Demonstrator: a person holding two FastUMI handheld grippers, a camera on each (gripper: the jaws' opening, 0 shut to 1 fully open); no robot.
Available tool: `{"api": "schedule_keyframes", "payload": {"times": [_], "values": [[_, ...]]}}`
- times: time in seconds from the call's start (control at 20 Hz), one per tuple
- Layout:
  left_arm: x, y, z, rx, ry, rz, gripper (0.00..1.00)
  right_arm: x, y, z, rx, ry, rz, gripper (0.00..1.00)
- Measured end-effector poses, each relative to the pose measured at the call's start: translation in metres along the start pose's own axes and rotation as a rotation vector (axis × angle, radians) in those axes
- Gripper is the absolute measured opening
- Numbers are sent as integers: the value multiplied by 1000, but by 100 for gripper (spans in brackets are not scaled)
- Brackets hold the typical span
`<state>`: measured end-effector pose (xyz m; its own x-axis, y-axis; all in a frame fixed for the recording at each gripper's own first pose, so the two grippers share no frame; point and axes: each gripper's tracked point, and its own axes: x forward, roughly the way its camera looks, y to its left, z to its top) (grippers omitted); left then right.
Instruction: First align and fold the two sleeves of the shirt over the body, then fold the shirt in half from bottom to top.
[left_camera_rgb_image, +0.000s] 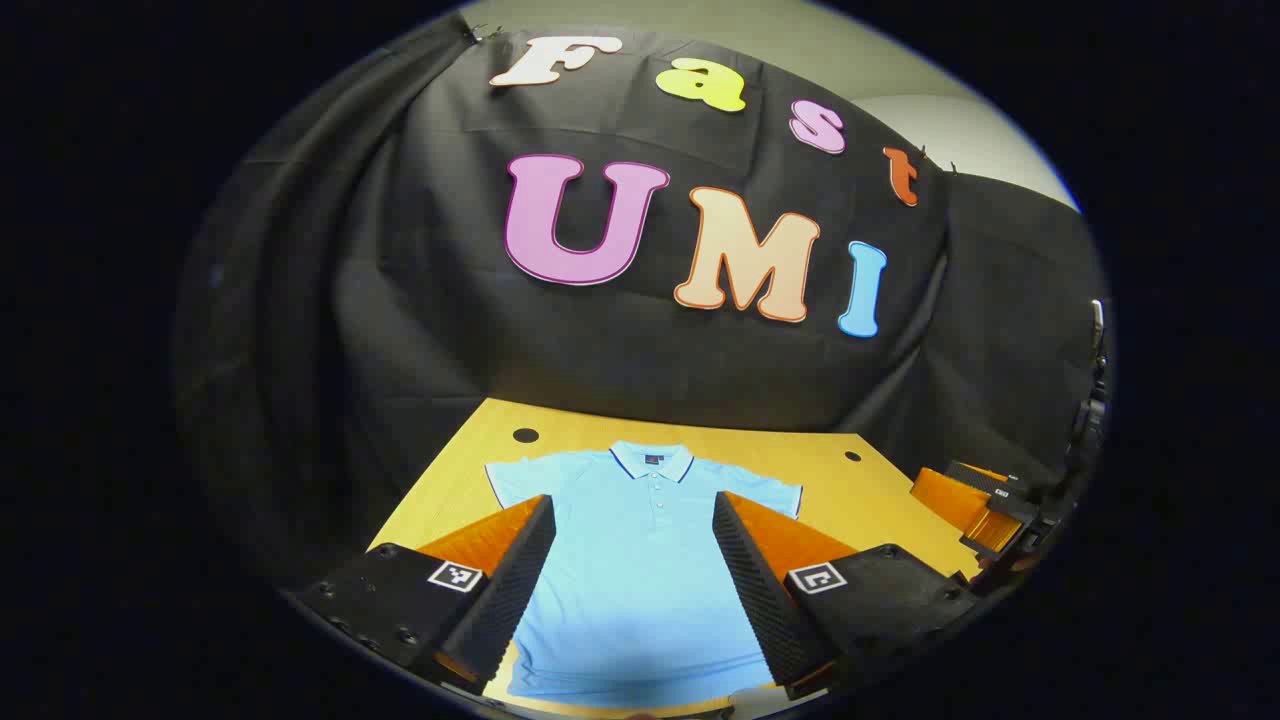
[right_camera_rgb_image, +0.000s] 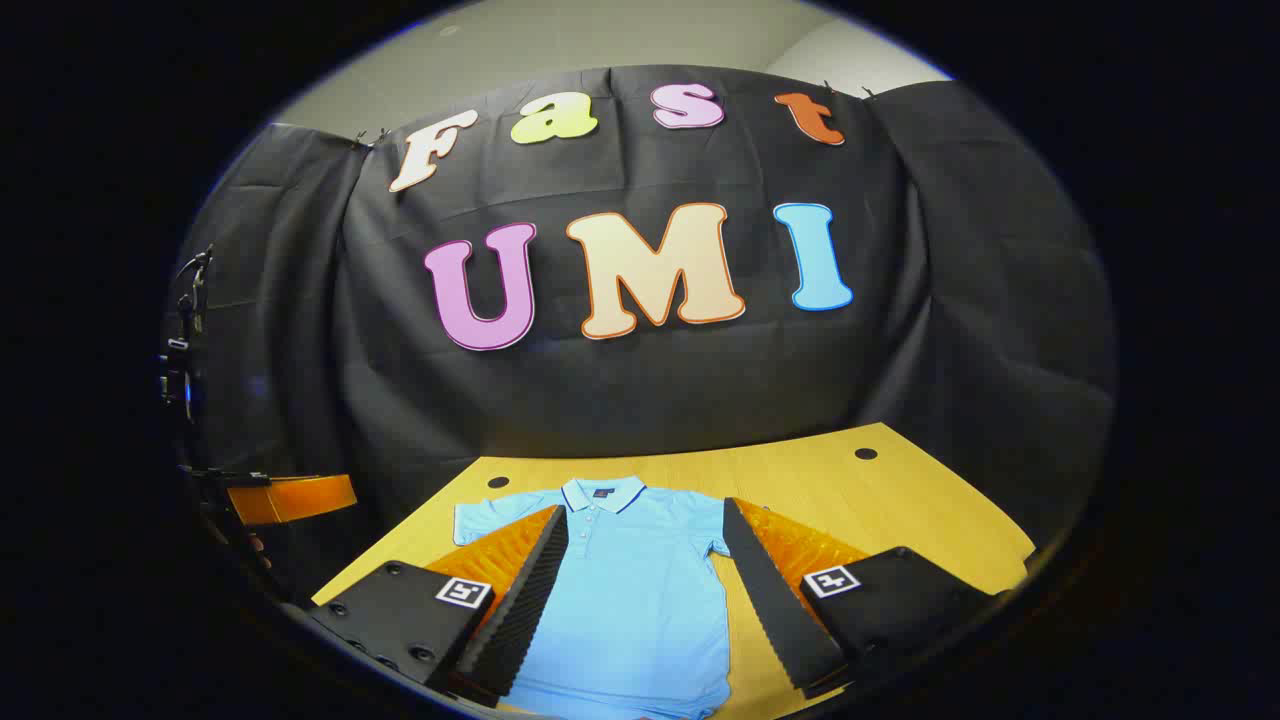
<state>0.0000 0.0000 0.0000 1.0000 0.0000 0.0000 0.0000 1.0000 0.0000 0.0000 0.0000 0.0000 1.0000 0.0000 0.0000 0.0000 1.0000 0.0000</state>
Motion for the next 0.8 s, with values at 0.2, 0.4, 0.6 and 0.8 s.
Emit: {"api": "schedule_keyframes", "payload": {"times": [0.2,0.4,0.6,0.8], "values": [[4,6,-3,-33,10,12,95,3,-2,-3,-10,10,-5,97],[4,11,-5,-28,16,18,95,3,-5,-4,6,21,-8,98],[4,9,-9,-27,25,14,94,-1,-10,-5,-7,31,-19,97],[3,6,-15,-21,38,8,95,-3,-10,-11,-6,51,-9,98]]}}
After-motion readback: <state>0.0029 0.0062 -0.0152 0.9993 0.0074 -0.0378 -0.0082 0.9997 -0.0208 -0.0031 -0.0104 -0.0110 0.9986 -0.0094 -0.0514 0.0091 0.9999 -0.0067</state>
